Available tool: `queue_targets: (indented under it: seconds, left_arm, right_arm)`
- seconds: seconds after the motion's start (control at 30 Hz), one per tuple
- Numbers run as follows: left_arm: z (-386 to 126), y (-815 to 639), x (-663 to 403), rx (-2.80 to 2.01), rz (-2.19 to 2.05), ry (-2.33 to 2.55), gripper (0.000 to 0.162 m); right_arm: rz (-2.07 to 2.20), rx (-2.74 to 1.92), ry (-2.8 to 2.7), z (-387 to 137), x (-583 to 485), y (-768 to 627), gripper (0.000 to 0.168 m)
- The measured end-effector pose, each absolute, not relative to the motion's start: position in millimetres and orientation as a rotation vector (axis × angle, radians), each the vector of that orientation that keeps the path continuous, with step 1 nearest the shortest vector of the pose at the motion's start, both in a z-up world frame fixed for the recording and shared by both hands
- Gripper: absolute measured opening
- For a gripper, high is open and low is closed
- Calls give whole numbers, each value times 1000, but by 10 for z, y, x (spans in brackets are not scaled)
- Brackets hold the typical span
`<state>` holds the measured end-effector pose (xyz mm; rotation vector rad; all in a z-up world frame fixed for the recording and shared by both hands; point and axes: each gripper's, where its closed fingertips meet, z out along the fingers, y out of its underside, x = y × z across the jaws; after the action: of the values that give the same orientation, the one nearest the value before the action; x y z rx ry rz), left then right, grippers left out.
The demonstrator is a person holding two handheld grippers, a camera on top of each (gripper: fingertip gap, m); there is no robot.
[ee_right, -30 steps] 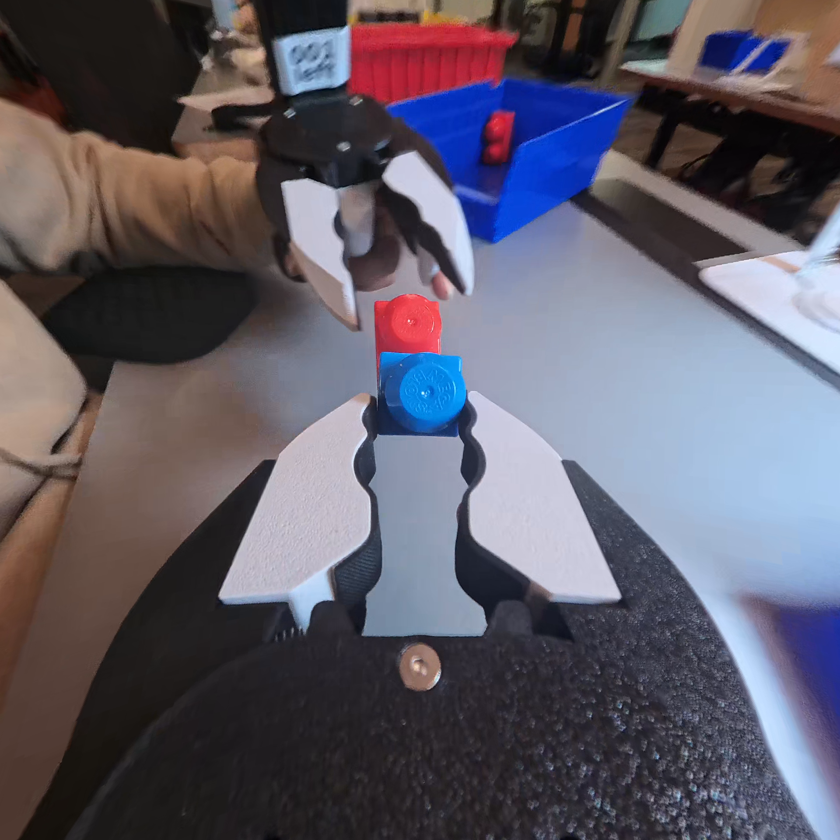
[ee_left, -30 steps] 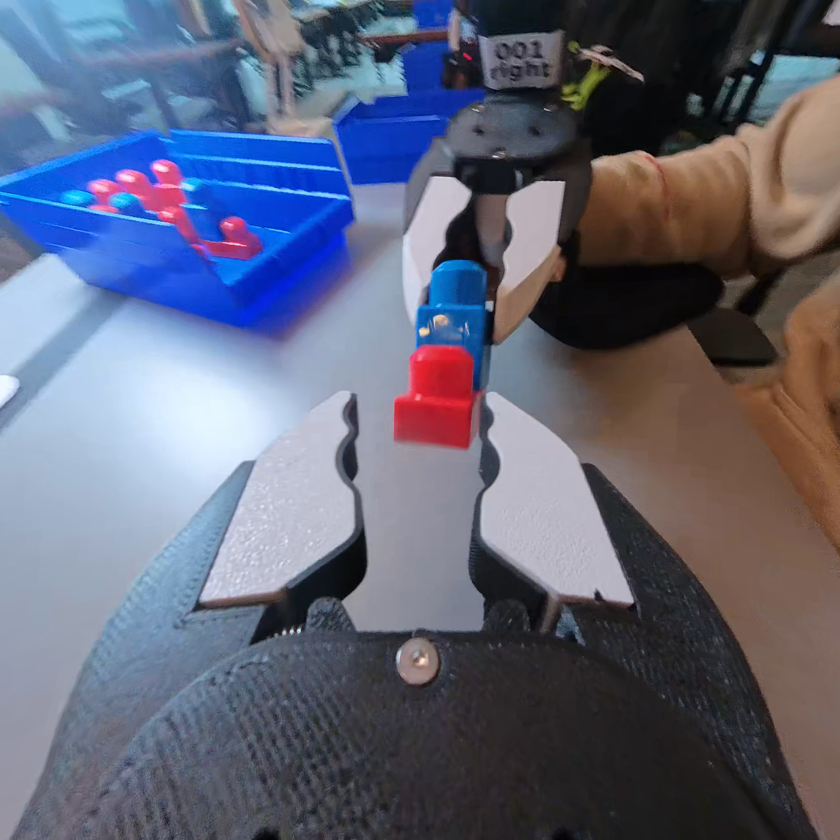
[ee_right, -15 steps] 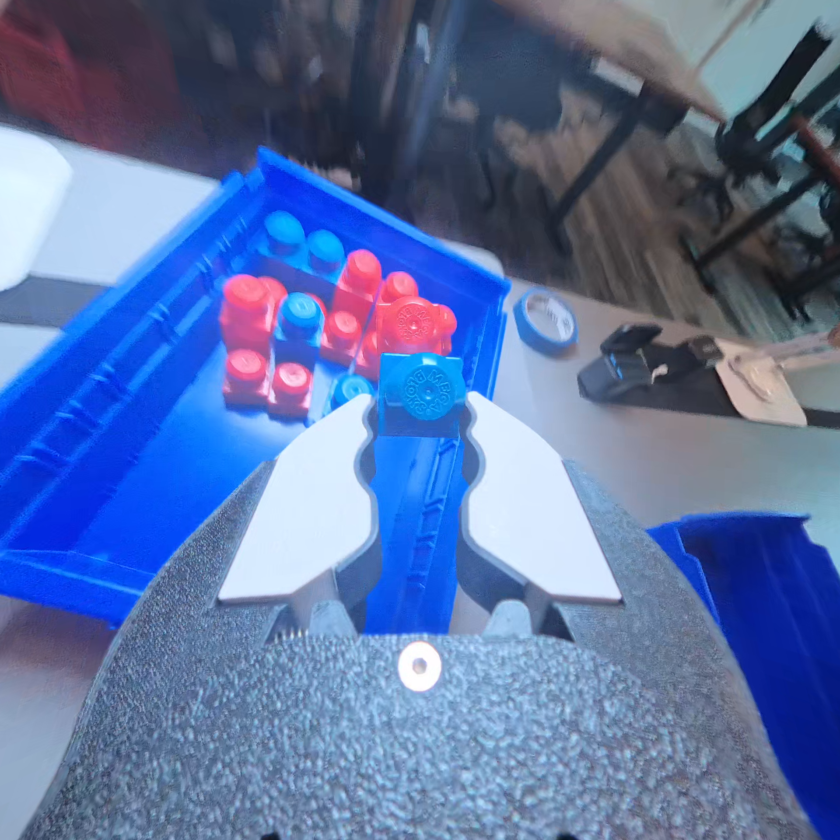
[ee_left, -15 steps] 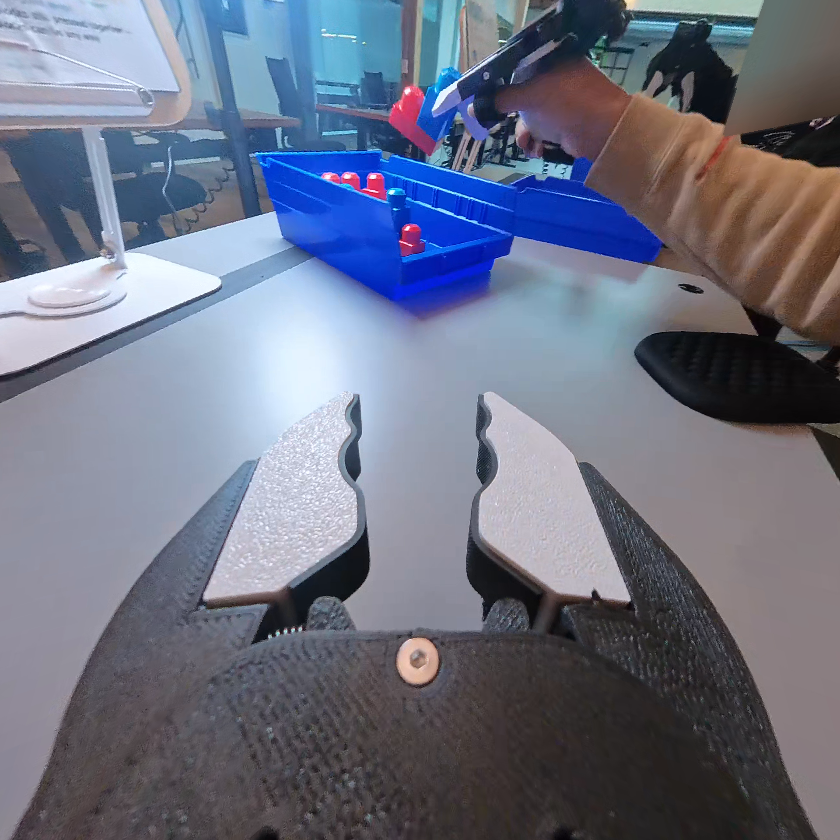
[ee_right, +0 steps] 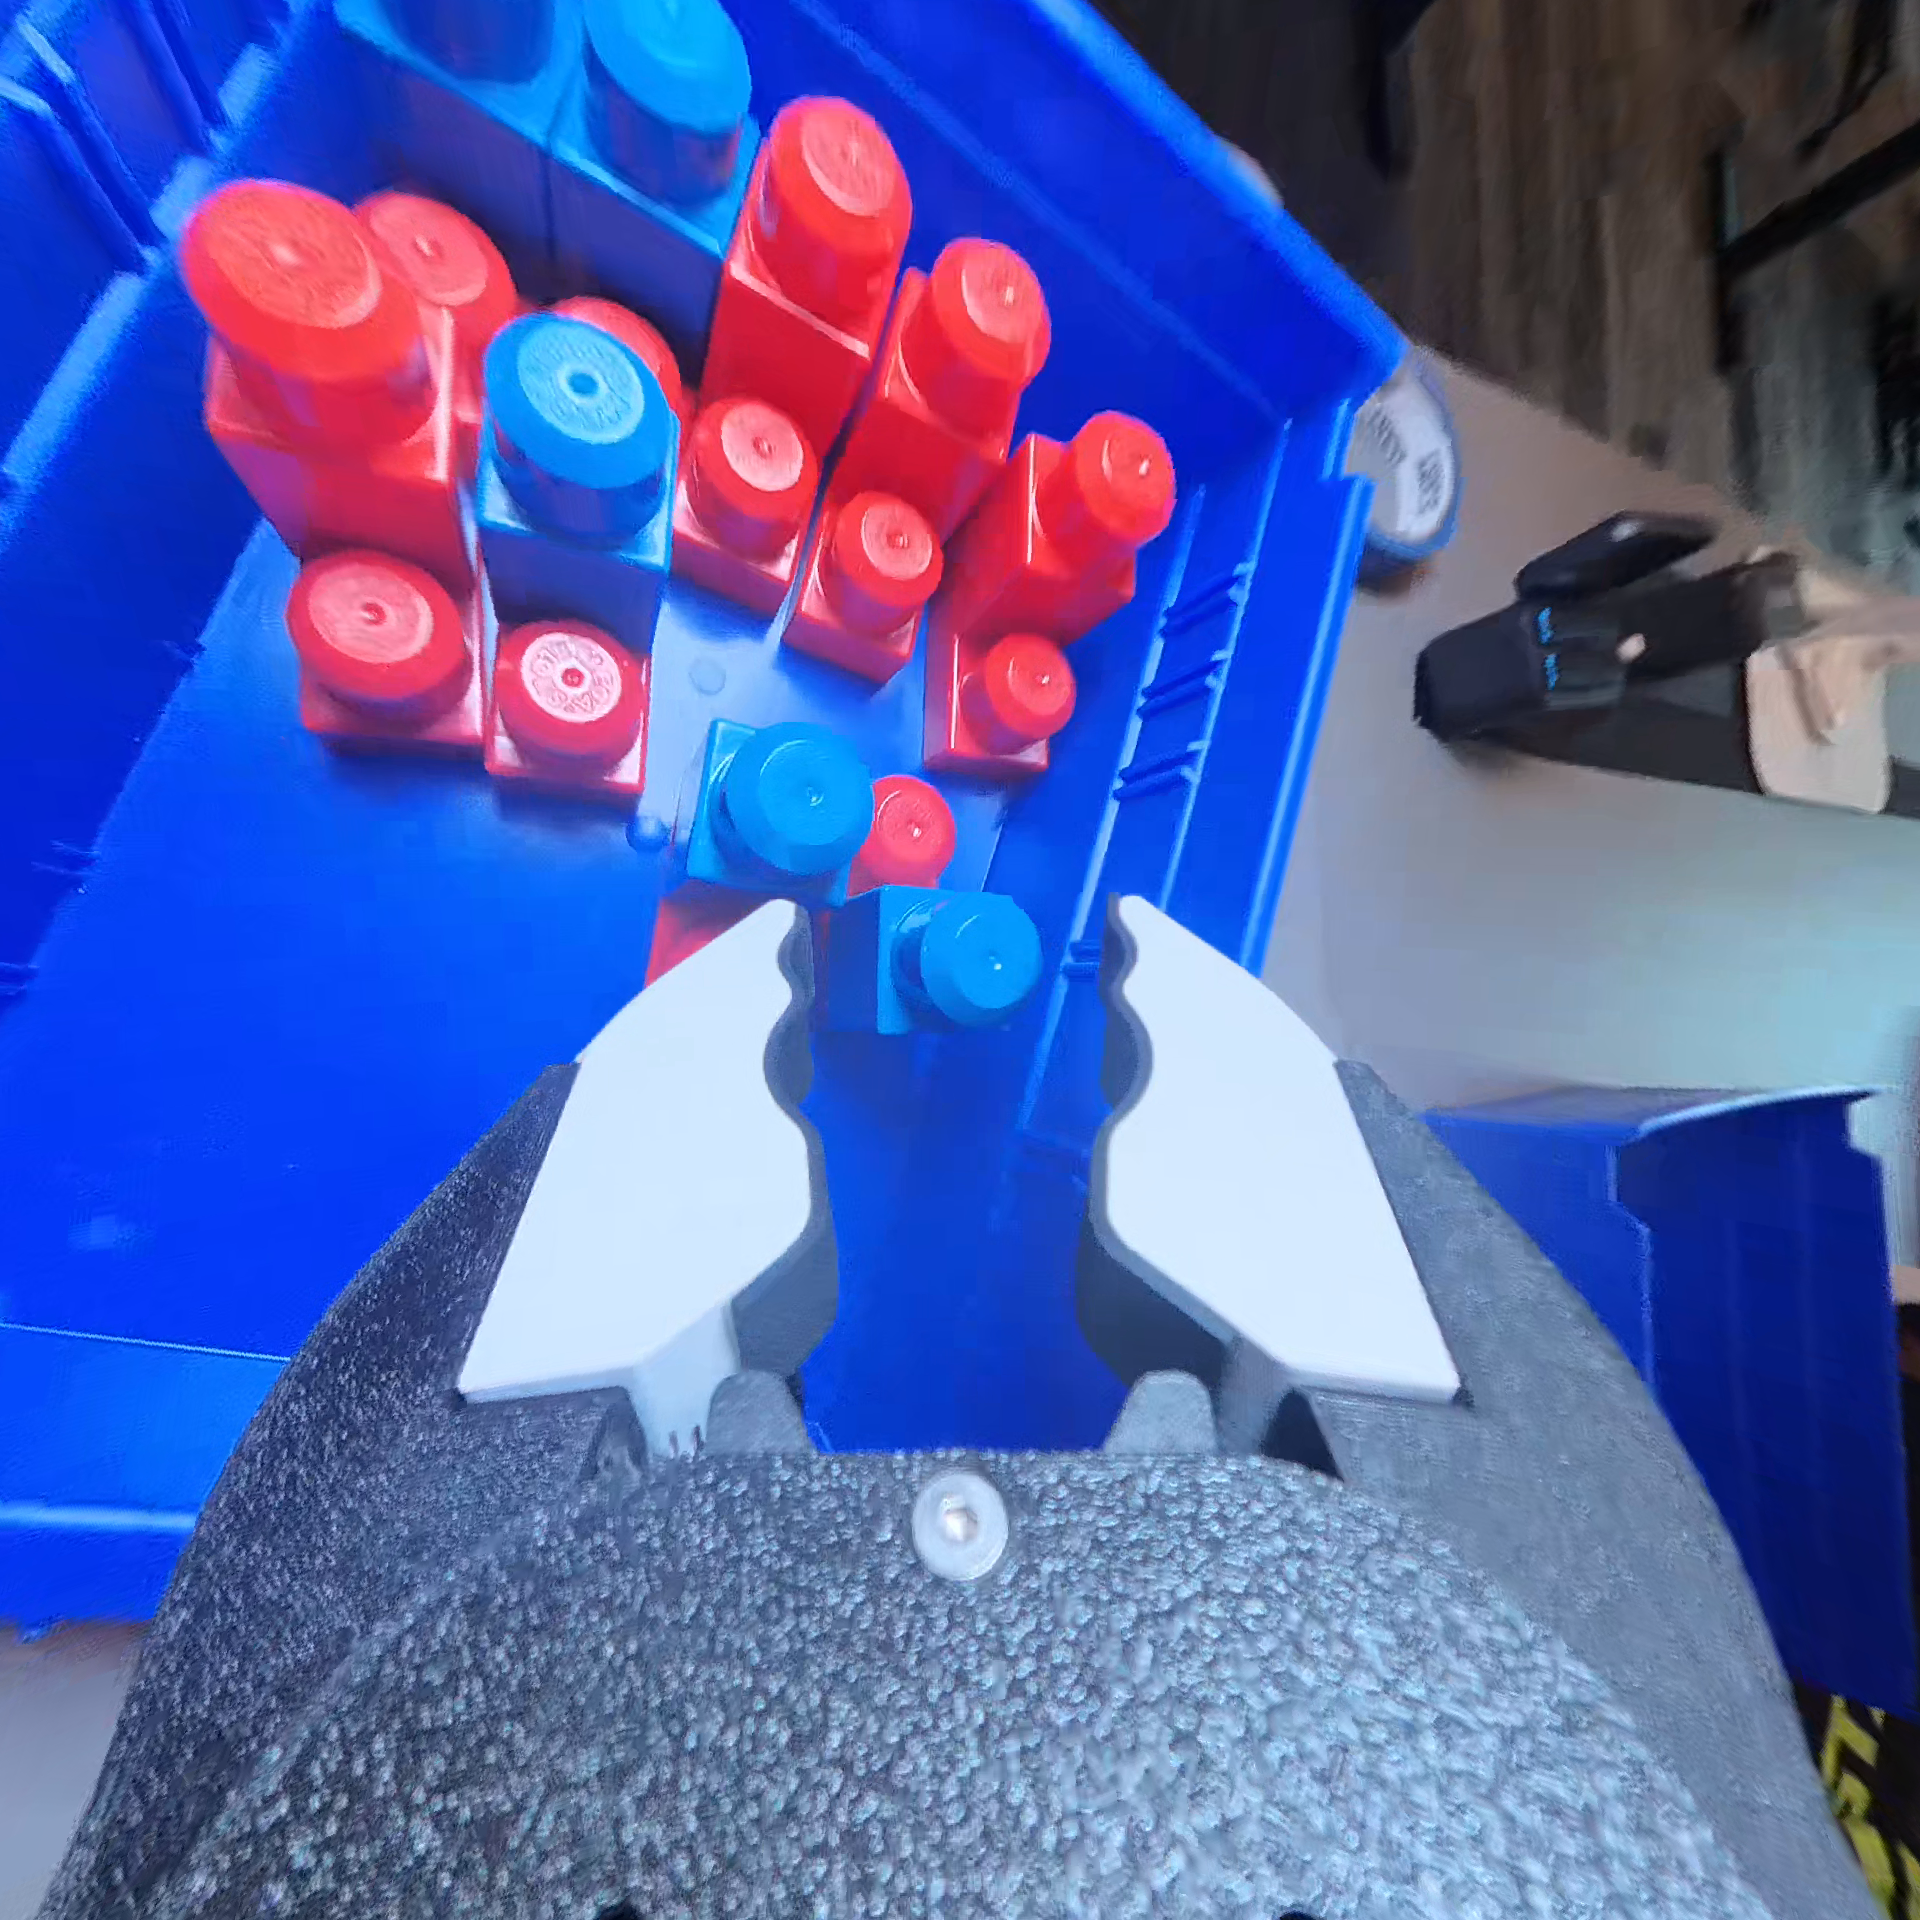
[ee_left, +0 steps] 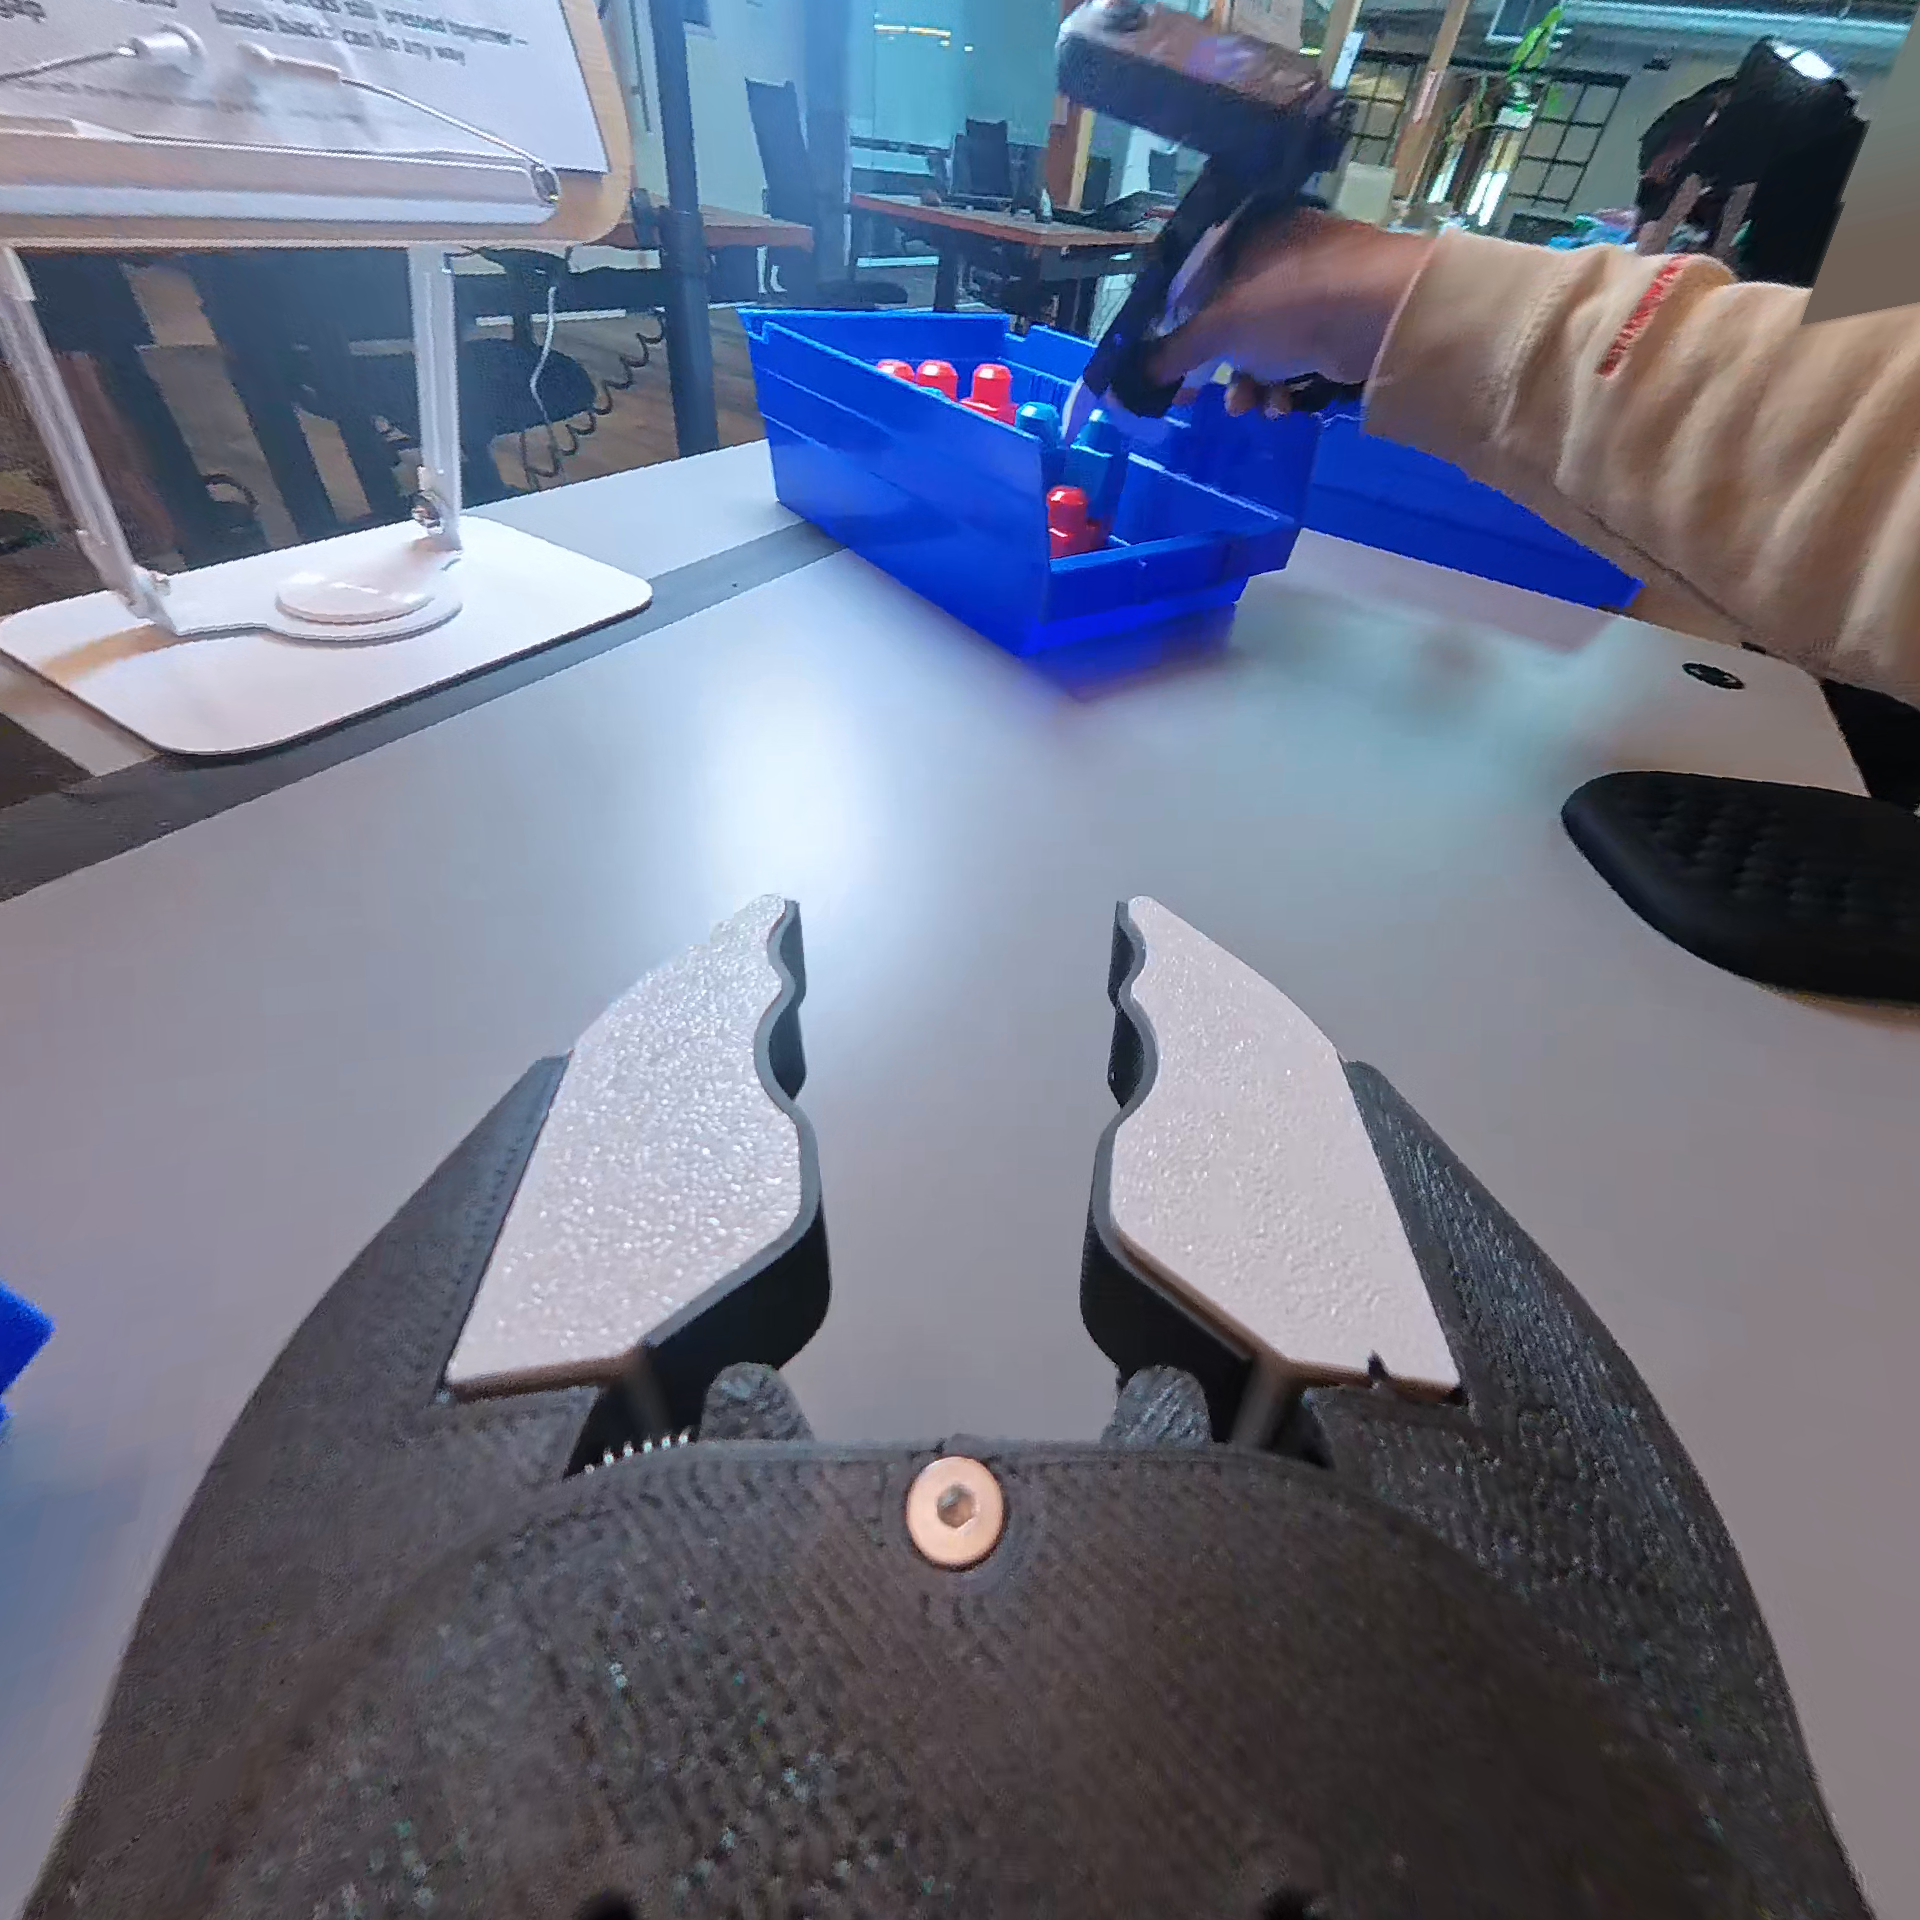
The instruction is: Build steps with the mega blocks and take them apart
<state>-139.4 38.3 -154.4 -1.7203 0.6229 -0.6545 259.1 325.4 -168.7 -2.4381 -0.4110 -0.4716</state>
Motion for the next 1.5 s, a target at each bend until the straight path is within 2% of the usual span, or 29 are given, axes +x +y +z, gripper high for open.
queue_targets:
  seconds: [0.13,0.23,0.33,0.43,0.63,0.73,0.8,0.93,1.13,1.23,1.27,1.3,1.4,1.47,1.5]
  left_arm:
    - [-1358,432,-1681,-1710,-521,616,63]
    - [-1030,527,-2151,-1709,-356,576,65]
    - [-705,692,-2853,-1759,-94,526,67]
    - [-570,955,-3618,-1892,163,501,66]
    - [-1108,1395,-5156,-2390,759,633,66]
    - [-1439,1457,-5537,-2576,859,655,64]
    - [-1590,1504,-5667,-2630,928,703,53]
    - [-1844,1562,-5785,-2736,937,758,53]
    - [-1957,1656,-5873,-2791,938,845,72]
    - [-2098,1645,-5820,-2807,904,973,68]
    - [-2130,1665,-5832,-2793,930,1003,76]
    - [-2139,1679,-5847,-2788,957,1012,76]
    - [-2090,1734,-5852,-2744,984,1055,58]
    - [-2018,1733,-5854,-2726,1017,1091,34]
    - [-2014,1719,-5822,-2712,1005,1133,32]
  right_arm:
    - [-341,-2165,-522,-1217,2281,3108,53]
    - [41,-1973,-663,-970,1642,2574,54]
    - [423,-1851,-834,-974,1010,1704,54]
    - [529,-1806,-964,-1196,732,1090,53]
    - [632,-1781,-1049,-1655,479,705,50]
    - [688,-1780,-1069,-1756,431,677,51]
    - [690,-1774,-1069,-1778,437,700,50]
    - [708,-1767,-1058,-1827,449,742,49]
    - [714,-1784,-1044,-1894,498,793,49]
    - [722,-1792,-1035,-1908,515,813,49]
    - [723,-1796,-1033,-1915,520,820,49]
    - [724,-1800,-1031,-1926,527,828,49]
    - [727,-1810,-1024,-1941,539,840,48]
    - [724,-1805,-1025,-1933,546,835,48]
    - [721,-1801,-1027,-1927,549,832,48]
